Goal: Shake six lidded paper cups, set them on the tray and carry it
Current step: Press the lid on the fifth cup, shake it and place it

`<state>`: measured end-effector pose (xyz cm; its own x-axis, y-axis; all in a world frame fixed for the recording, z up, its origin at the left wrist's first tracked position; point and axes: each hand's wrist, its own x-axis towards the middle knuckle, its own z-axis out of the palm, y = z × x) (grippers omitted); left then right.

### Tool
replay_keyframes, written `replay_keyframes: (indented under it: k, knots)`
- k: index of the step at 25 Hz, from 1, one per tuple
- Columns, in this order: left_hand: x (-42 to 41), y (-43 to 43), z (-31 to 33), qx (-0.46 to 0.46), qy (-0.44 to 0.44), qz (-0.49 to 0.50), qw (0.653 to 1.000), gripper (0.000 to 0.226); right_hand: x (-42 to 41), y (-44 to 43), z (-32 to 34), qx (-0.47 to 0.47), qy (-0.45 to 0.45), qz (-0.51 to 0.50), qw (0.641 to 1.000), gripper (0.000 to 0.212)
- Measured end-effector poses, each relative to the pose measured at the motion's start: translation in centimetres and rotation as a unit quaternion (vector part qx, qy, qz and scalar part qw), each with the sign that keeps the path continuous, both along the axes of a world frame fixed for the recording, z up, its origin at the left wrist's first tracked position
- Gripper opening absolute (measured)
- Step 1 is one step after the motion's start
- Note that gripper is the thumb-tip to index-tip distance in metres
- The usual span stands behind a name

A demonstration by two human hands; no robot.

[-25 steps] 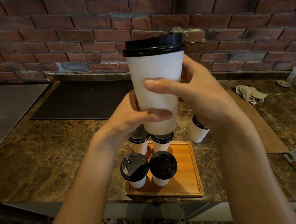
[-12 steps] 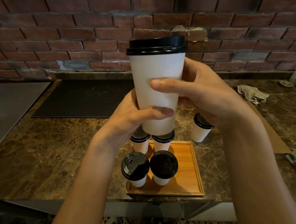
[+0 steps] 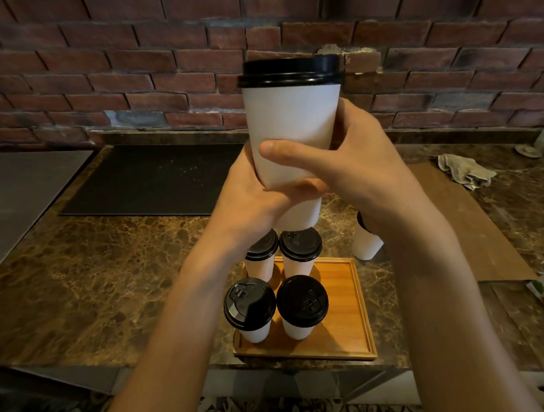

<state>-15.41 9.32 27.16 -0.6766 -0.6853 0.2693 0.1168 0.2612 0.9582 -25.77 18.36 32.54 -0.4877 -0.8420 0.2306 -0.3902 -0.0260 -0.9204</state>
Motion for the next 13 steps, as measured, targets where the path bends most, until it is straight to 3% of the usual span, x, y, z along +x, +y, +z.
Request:
replay_keyframes:
  k: [5, 13]
  knots:
    - [-0.37, 0.11, 0.11, -0.023, -0.009, 0.004, 1.0, 0.076, 0.43, -0.45, -0.69, -0.015, 0.006, -0.051, 0.999, 0.078]
    - [-0.48, -0.42, 0.32, -0.028, -0.003, -0.015, 0.999, 0.056, -0.36, -0.09, -0.19, -0.054, 0.006, -0.027, 0.998, 0.072]
